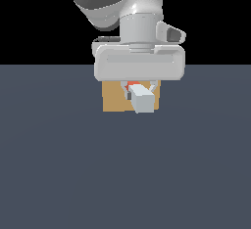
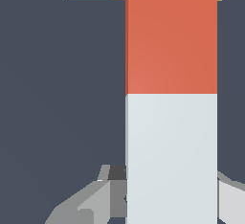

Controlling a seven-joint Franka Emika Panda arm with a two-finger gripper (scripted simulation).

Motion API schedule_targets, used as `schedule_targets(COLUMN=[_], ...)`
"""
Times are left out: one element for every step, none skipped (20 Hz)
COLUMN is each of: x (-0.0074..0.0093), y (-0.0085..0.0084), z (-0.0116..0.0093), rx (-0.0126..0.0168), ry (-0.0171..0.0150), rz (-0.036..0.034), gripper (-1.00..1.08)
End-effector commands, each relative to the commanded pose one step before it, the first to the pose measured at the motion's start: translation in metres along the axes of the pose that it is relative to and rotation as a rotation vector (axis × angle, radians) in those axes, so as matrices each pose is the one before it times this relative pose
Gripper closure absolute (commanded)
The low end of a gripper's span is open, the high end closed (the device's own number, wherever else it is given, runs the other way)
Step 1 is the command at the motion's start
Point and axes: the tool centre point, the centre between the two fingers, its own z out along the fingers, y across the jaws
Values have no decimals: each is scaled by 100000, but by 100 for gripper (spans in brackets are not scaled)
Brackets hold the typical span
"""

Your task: Insert the peg into the horizontal hole in a box.

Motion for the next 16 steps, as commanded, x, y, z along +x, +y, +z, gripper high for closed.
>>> schedule_targets(x=[1240,367,305,231,172,90,40,0,0,0,23,-3,-7,-11,-6,-3], y=[58,14,15,14,12,7,3,0,0,0,-83,32,98,147,98,32], z=[-695,-151,-124,-96,-69,-41,-14,0,0,0,172,-26,-73,-113,-73,-26], rx=[-262,-1,-1,-1,0,0,0,0,0,0,294,-46,-131,-202,-131,-46], ry=[-69,1,1,1,1,1,0,0,0,0,29,3,9,14,9,3], rz=[698,129,98,85,49,49,0,0,0,0,-123,15,43,66,43,15], gripper=[108,108,108,108,108,108,108,108,108,108,108,108,108,108,108,108])
